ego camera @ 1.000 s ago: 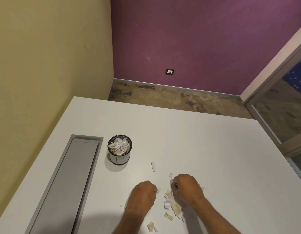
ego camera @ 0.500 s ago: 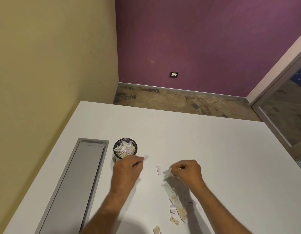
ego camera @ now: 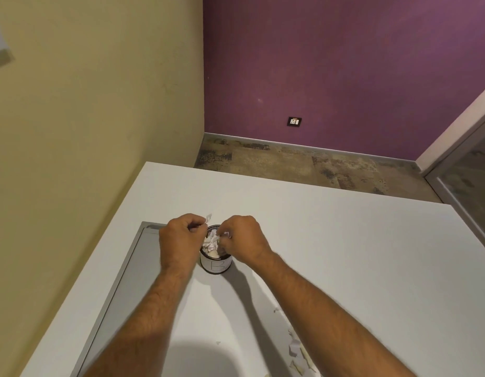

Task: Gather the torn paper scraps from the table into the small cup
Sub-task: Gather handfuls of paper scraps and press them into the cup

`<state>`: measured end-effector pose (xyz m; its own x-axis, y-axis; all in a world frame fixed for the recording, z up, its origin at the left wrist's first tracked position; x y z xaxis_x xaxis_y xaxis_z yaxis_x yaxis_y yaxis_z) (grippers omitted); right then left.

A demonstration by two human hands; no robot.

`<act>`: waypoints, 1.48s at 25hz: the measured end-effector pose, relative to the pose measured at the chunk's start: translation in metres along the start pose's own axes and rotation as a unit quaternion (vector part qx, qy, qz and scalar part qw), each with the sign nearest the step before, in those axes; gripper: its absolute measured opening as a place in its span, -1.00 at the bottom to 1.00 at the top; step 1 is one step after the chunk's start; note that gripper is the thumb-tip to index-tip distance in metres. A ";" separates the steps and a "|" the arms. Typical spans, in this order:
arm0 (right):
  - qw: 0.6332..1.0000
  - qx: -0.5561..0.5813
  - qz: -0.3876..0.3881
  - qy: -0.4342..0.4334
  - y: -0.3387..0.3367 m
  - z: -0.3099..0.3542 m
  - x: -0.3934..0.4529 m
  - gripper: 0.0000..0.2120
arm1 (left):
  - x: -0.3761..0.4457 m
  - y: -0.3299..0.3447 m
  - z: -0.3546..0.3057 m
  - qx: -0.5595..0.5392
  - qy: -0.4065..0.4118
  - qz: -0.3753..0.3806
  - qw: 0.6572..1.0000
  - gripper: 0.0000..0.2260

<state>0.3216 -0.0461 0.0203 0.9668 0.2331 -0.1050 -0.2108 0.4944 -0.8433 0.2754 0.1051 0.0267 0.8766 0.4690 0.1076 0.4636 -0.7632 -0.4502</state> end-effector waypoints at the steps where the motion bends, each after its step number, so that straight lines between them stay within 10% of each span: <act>1: 1.000 -0.018 0.011 -0.011 0.005 0.002 0.001 -0.79 | 0.001 0.001 0.000 0.007 0.005 0.006 1.000 -0.90; 13: 0.976 0.211 -0.035 0.039 -0.011 -0.041 -0.017 -0.77 | -0.003 0.045 -0.016 0.134 0.087 0.118 0.980 -0.92; 22: 0.984 0.158 -0.075 0.019 -0.011 -0.040 -0.006 -0.87 | -0.009 0.094 0.003 0.393 0.121 0.297 0.862 -0.84; 37: 0.970 -0.198 0.079 -0.118 0.035 0.014 0.006 -0.86 | 0.029 0.041 -0.013 0.147 0.025 0.207 0.967 -0.75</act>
<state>0.3181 -0.0157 -0.0020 0.8570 0.4882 -0.1652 -0.2362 0.0872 -0.9678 0.3214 0.0818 0.0227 0.9879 0.1223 -0.0959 0.0212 -0.7173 -0.6964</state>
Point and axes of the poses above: each hand's wrist, its own x-axis towards the middle knuckle, its own y-axis out of the palm, z = x × y, the point moved 8 cm from there along x, towards the middle knuckle, and after that the axes turned 4 degrees about y, right-handed, at the moved point
